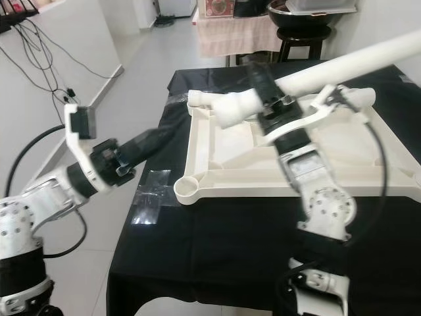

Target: Building children table

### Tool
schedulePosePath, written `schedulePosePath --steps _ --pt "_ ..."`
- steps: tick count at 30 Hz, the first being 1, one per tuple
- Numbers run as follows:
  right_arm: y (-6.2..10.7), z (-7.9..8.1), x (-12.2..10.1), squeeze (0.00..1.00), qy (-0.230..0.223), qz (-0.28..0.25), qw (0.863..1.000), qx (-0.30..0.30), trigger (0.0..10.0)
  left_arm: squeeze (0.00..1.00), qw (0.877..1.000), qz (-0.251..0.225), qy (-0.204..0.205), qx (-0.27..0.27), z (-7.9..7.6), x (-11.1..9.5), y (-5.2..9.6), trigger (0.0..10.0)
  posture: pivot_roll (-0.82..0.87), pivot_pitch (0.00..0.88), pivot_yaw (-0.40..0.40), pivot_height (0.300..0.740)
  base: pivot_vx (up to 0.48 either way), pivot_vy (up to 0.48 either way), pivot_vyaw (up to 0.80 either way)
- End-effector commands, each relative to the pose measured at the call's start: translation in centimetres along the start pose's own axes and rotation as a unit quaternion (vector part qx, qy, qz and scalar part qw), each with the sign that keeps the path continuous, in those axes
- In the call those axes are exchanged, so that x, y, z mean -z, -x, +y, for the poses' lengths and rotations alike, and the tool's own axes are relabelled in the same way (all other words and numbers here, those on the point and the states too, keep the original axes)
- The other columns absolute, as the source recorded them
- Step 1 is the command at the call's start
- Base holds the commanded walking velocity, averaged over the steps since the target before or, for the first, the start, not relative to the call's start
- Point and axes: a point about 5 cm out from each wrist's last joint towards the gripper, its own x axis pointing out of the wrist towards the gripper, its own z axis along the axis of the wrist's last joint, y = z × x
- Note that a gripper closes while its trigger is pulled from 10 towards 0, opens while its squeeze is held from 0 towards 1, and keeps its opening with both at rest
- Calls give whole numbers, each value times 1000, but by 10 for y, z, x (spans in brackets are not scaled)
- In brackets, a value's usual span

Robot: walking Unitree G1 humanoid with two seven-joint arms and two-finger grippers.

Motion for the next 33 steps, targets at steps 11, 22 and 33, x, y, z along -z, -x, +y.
schedulePosePath --steps 11,22,33 --pt "58 4 53 0 288 204 936 9 10000 0 886 66 -326 -322 22 9 24 10000 -102 0 64 740 0 0 0" --pt "66 3 77 0 324 232 917 -5 10000 0 844 54 -363 -392 29 21 39 10000 -110 0 69 740 0 0 0" --pt "77 -5 91 0 387 254 886 13 10000 0 796 53 -394 -455 29 38 61 10000 -94 0 66 740 0 0 0"
